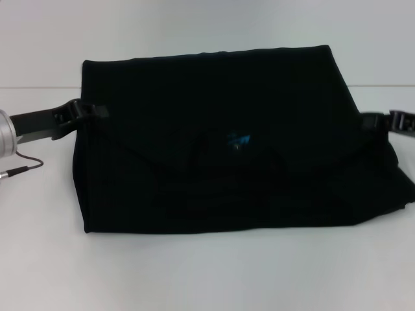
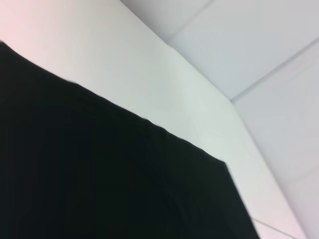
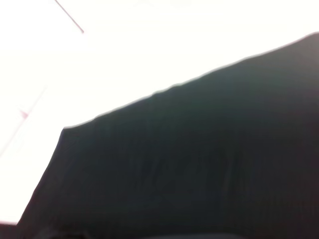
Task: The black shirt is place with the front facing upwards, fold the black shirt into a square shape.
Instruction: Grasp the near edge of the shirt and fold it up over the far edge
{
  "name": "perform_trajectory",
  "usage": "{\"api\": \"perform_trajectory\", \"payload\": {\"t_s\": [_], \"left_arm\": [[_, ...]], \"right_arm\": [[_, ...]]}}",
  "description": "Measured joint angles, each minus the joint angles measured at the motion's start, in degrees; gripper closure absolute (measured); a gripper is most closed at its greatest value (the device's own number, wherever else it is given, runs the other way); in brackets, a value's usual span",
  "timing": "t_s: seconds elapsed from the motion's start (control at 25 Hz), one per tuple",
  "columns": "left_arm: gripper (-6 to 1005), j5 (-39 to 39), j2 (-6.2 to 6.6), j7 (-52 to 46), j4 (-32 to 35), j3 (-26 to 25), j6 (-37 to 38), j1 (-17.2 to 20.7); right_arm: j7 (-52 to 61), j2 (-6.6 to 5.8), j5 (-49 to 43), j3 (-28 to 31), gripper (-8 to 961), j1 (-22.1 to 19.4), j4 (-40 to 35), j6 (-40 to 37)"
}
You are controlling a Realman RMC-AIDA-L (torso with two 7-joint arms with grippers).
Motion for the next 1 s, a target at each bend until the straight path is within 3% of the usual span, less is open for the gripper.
{"api": "perform_trajectory", "payload": {"t_s": [0.08, 0.44, 0.72, 0.88, 1.0], "left_arm": [[953, -0.2, -0.71, 0.6, 0.1, 0.0, -2.2, -0.1], [954, -3.1, -1.88, 3.2, 0.3, 0.2, -7.8, -0.8], [953, -3.2, -5.17, 6.3, 0.2, 0.4, -15.7, -1.8], [907, -4.3, -6.95, 9.5, -0.1, 0.4, -19.4, -2.1], [837, -5.8, -7.42, 10.4, -0.1, 0.2, -20.1, -2.0]], "right_arm": [[-1.6, 0.77, 1.6, -0.2, 896, 0.4, -0.1, 2.5], [-6.3, 1.38, 4.7, -1.2, 897, 2.4, 0.4, 6.5], [-6.9, 4.12, 5.0, -7.9, 877, 3.2, 2.0, 16.6], [-7.0, 4.99, 5.0, -8.0, 724, 3.1, 2.0, 19.4], [-7.0, 5.22, 5.3, -7.4, 630, 2.7, 1.7, 20.5]]}}
